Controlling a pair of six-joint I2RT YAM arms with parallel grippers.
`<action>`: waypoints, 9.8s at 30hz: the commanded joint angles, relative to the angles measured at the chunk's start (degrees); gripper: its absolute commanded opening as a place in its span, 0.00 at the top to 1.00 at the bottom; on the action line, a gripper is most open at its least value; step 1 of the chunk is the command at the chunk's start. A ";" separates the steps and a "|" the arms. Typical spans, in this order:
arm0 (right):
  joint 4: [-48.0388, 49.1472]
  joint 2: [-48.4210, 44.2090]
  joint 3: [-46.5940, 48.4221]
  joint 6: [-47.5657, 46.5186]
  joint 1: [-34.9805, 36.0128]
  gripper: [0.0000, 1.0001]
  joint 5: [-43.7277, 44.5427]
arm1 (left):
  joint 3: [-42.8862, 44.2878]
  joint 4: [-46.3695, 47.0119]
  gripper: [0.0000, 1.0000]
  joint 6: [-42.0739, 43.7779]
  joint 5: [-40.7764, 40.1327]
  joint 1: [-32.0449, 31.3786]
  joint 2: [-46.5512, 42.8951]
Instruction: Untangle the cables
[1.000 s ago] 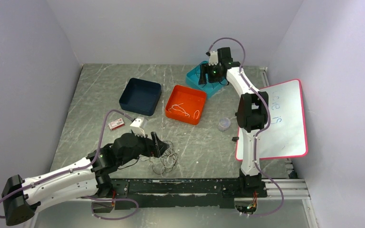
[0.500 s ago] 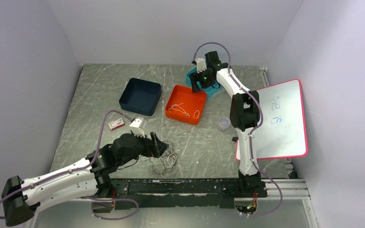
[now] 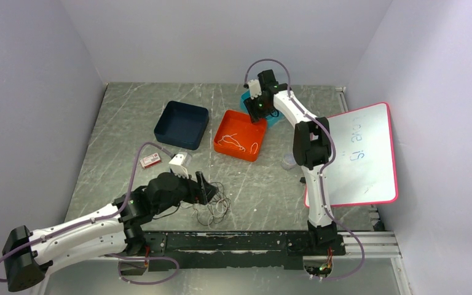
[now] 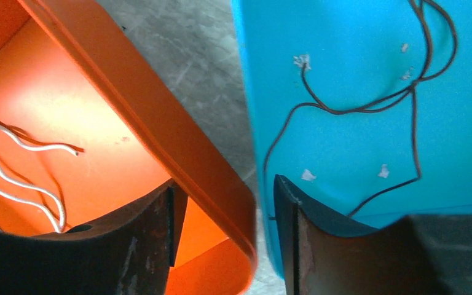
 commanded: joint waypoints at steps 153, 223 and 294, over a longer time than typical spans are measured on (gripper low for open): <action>28.10 -54.69 -47.08 61.75 37.16 1.00 6.28 | 1.00 8.86 0.05 23.54 -12.24 0.04 -11.92; 28.12 -70.31 -31.11 61.09 37.09 1.00 -0.56 | -13.48 52.47 0.22 14.73 3.84 0.49 26.12; 12.75 -66.47 5.39 26.85 37.15 1.00 40.92 | -19.84 42.04 0.40 8.06 0.08 0.49 18.16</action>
